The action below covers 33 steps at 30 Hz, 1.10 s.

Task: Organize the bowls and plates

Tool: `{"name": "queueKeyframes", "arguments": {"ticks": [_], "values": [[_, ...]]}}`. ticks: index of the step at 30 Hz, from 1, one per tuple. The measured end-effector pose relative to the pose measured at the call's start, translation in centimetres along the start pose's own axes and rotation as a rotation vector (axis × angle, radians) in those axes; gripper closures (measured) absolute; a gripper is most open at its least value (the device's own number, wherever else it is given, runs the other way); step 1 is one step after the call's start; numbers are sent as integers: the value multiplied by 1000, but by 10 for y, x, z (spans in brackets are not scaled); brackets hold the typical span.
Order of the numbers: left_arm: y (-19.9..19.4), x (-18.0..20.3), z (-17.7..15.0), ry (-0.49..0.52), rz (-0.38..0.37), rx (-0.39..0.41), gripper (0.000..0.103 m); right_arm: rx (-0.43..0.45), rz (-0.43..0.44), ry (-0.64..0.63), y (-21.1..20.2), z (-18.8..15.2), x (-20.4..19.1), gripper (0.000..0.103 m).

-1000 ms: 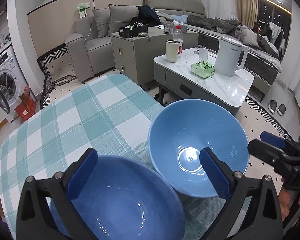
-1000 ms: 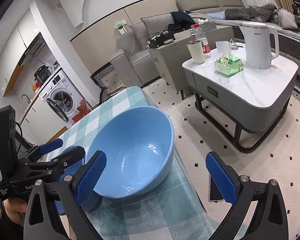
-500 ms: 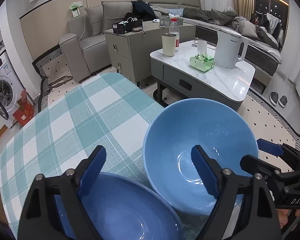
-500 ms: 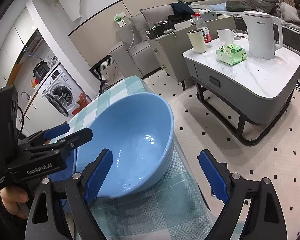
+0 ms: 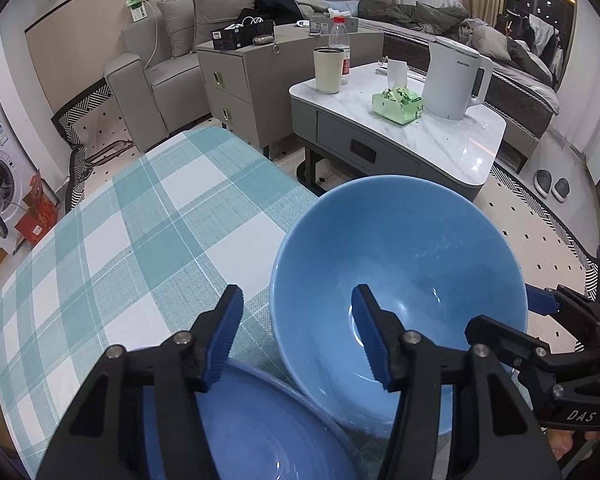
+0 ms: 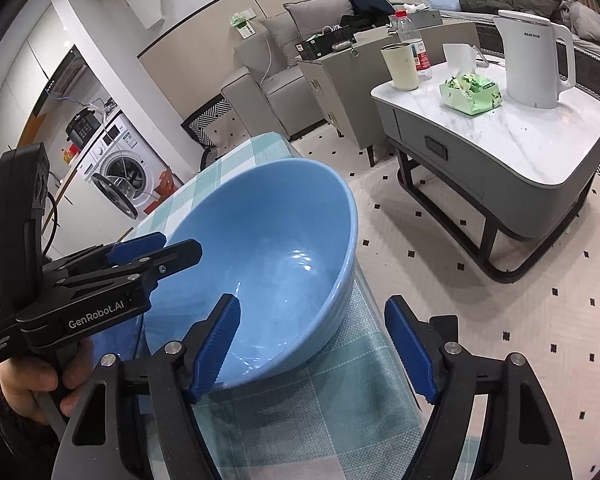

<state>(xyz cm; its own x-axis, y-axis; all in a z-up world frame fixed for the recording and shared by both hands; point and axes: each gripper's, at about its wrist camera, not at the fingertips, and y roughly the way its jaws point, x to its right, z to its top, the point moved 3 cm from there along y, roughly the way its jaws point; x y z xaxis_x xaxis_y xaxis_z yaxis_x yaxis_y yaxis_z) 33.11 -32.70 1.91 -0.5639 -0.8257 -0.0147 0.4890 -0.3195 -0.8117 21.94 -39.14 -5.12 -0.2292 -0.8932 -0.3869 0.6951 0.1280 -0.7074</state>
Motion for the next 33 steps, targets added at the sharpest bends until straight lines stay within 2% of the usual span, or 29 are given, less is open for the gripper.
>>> {"name": "queueKeyframes", "arguments": {"ticks": [11,20,33], "values": [[4,3,-4,12,-21,-21,67,-11,0,-18,3,-4,-7,42],[5,0,-3,12,-4,-33,80,3,-4,-30,3,-5,-10,52],[0,2,-3,16,6,-27,82,15,-25,-14,0,-2,-6,57]]}}
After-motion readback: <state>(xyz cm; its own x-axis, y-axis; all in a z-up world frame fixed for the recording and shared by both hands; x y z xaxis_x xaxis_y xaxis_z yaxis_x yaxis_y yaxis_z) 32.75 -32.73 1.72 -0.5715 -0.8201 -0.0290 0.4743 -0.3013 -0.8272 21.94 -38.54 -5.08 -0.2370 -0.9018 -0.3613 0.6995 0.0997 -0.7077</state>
